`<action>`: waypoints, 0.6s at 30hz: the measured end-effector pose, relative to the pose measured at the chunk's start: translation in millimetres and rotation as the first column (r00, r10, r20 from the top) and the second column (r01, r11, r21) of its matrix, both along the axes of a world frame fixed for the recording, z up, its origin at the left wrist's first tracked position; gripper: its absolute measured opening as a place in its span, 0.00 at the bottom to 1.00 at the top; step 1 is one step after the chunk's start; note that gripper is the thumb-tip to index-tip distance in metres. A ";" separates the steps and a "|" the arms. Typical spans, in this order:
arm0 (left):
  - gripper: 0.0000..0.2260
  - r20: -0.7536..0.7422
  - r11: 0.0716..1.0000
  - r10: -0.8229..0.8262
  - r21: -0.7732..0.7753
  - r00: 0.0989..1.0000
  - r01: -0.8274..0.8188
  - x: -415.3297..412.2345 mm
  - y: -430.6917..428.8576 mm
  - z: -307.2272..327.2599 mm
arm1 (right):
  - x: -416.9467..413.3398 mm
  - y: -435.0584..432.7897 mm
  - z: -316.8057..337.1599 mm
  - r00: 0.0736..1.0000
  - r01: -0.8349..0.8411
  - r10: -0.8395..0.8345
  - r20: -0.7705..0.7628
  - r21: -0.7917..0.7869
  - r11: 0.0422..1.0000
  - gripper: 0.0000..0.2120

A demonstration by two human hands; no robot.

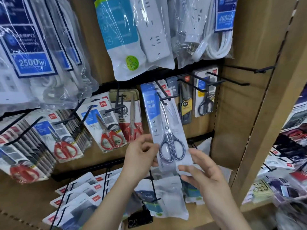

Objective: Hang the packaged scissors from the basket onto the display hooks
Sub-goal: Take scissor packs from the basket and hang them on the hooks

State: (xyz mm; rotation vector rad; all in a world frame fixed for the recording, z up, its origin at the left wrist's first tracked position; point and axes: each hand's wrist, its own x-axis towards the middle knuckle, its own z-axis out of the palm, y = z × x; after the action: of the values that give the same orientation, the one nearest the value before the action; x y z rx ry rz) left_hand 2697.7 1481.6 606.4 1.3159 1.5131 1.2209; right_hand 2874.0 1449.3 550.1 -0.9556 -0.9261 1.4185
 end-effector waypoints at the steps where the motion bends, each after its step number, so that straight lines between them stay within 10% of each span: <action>1: 0.06 -0.030 1.000 0.015 -0.005 0.999 -0.016 -2.3 7.1 -2.0 | -1.2 0.5 -1.4 1.000 -0.003 0.003 0.018 -0.005 1.000 0.17; 18: 0.04 -0.332 0.967 0.230 0.181 0.915 -0.177 -36.7 73.7 -59.1 | 27.6 -34.3 -38.0 0.956 0.244 -0.215 0.199 -0.135 0.960 0.12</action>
State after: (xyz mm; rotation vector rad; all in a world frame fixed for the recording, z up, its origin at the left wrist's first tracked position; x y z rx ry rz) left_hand 2661.1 1555.3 547.3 1.5695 1.8821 1.2976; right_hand 2901.6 1415.0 512.1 -1.2882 -0.8134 1.2331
